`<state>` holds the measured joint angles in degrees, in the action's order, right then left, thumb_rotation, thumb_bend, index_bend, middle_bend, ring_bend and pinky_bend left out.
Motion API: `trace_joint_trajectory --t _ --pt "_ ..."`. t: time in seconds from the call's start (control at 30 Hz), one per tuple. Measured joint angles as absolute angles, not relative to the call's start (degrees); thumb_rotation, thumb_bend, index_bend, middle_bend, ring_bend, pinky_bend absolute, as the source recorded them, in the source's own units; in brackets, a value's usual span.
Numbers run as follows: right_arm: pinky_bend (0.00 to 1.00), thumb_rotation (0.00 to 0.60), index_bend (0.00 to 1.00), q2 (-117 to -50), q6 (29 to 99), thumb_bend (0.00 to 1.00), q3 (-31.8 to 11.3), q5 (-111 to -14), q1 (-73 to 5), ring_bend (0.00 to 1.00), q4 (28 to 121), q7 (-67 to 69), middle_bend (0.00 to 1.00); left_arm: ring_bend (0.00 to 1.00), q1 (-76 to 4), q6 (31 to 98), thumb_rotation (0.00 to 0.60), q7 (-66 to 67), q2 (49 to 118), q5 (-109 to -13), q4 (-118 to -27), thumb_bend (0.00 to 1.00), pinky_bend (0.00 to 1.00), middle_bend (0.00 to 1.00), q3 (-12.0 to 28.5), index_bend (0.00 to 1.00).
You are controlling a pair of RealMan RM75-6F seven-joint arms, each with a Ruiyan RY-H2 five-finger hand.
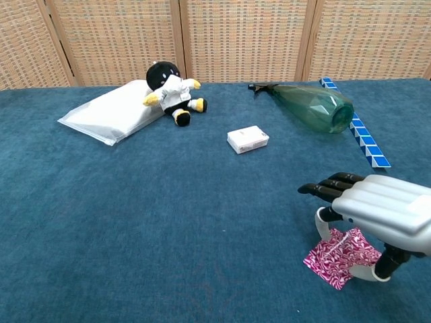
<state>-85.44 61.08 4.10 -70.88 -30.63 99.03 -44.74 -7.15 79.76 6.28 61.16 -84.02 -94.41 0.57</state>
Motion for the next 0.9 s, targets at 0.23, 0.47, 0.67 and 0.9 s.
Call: trace_joint_trajectory --t 0.23,0.47,0.67,0.9 --pt "0.0 0.6 0.38 -85.2 60.6 0.26 4.1 -70.8 -30.7 0.0 99.4 -44.6 0.0 0.0 -7.2 79.7 0.6 6.3 61.1 -84.0 -94.5 0.0 0.0 0.0 0.6 0.0" --pt "0.0 0.6 0.35 -84.8 60.3 0.26 4.2 -70.5 -30.9 0.0 100.0 -45.1 0.0 0.0 -7.2 79.7 0.6 6.3 61.1 -84.0 -94.5 0.0 0.0 0.0 0.6 0.0" --pt "0.0 0.6 0.31 -84.7 60.2 0.26 4.1 -70.2 -30.9 0.0 100.3 -45.3 0.0 0.0 -7.2 79.7 0.6 6.3 61.1 -84.0 -94.5 0.0 0.0 0.0 0.6 0.0" --pt "0.0 0.6 0.3 -84.7 60.3 0.26 3.9 -69.8 -30.9 0.0 101.3 -45.3 0.0 0.0 -7.2 79.7 0.6 6.3 61.1 -84.0 -94.4 0.0 0.0 0.0 0.6 0.0"
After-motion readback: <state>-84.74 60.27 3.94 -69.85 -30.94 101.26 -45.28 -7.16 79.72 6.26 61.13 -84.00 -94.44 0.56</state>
